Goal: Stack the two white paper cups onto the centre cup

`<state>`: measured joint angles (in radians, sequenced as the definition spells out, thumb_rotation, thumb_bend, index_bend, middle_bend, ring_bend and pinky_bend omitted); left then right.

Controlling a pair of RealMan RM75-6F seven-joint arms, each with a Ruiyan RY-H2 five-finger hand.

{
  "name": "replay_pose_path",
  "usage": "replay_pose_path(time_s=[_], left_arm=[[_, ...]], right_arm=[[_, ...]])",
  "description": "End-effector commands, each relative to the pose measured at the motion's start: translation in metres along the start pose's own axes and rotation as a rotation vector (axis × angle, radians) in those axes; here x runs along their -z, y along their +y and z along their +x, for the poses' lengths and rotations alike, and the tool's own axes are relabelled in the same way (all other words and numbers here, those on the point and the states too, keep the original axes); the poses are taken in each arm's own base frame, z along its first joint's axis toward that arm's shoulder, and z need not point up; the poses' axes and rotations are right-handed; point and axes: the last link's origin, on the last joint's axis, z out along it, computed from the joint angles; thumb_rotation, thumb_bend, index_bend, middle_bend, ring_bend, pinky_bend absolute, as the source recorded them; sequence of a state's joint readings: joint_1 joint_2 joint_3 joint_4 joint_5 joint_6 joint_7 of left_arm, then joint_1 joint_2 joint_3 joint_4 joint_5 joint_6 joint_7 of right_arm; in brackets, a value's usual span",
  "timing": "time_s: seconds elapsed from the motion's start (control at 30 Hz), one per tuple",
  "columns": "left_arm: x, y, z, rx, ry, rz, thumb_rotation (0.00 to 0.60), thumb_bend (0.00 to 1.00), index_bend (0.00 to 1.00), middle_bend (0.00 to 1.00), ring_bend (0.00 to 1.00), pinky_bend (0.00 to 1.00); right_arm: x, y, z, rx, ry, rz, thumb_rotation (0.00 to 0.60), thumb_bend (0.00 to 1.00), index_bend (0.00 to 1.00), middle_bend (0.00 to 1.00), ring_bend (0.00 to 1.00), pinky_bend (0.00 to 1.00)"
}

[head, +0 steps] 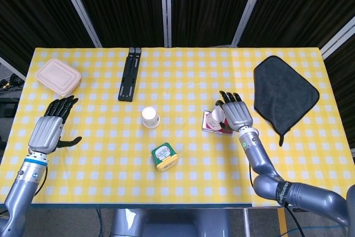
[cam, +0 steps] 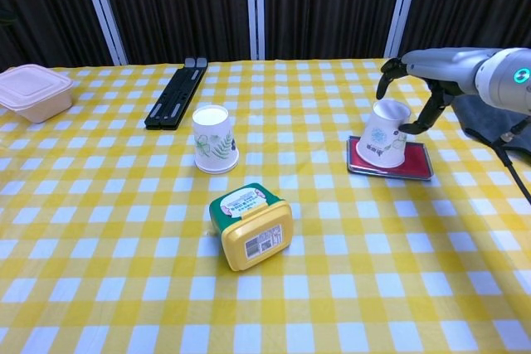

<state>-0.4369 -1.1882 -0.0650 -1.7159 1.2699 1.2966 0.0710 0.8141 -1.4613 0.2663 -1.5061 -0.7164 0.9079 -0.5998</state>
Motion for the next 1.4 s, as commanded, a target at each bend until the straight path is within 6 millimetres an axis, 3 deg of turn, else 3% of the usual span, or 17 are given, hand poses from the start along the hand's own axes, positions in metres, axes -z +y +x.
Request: replay_pose_path(time_s=[0.03, 0.33, 0.57, 0.73, 0.83, 0.87, 1.1, 1.4], left_arm=[[0.0, -0.001, 0.001, 0.004, 0.001, 0.002, 0.6, 0.19, 0.02, 0.0, 0.0, 0.0], [0.0, -0.002, 0.002, 0.01, 0.002, 0.0, 0.6, 0.19, 0.02, 0.0, 0.0, 0.0], [0.0, -0.003, 0.003, 0.012, 0.005, 0.004, 0.6, 0.19, 0.02, 0.0, 0.0, 0.0], [0.0, -0.005, 0.006, 0.018, 0.014, 0.011, 0.6, 0.19, 0.02, 0.0, 0.0, 0.0], [0.0, -0.008, 0.01, 0.027, 0.031, 0.023, 0.6, 0.18, 0.02, 0.0, 0.0, 0.0], [0.0, -0.01, 0.012, 0.032, 0.037, 0.032, 0.6, 0.18, 0.02, 0.0, 0.0, 0.0], [0.0, -0.013, 0.015, 0.028, 0.037, 0.042, 0.6, 0.19, 0.02, 0.0, 0.0, 0.0], [-0.001, -0.018, 0.017, 0.04, 0.015, 0.05, 0.6, 0.19, 0.02, 0.0, 0.0, 0.0]], right_arm=[[-0.001, -0.001, -0.002, 0.002, -0.004, -0.003, 0.6, 0.24, 0.31, 0.0, 0.0, 0.0], [-0.001, -0.007, -0.005, -0.007, 0.006, 0.007, 0.6, 0.32, 0.44, 0.06, 0.0, 0.0], [0.001, -0.024, 0.013, -0.012, 0.075, 0.051, 0.6, 0.32, 0.46, 0.07, 0.0, 0.0], [0.004, -0.051, 0.035, -0.07, 0.121, 0.112, 0.6, 0.32, 0.46, 0.07, 0.0, 0.0], [0.006, -0.076, 0.046, -0.129, 0.149, 0.157, 0.6, 0.32, 0.46, 0.07, 0.0, 0.0], [0.006, -0.094, 0.051, -0.169, 0.168, 0.191, 0.6, 0.32, 0.46, 0.08, 0.0, 0.0], [0.001, -0.123, 0.047, -0.173, 0.188, 0.21, 0.6, 0.32, 0.47, 0.08, 0.0, 0.0], [-0.012, -0.152, 0.02, -0.13, 0.171, 0.222, 0.6, 0.32, 0.47, 0.08, 0.0, 0.0]])
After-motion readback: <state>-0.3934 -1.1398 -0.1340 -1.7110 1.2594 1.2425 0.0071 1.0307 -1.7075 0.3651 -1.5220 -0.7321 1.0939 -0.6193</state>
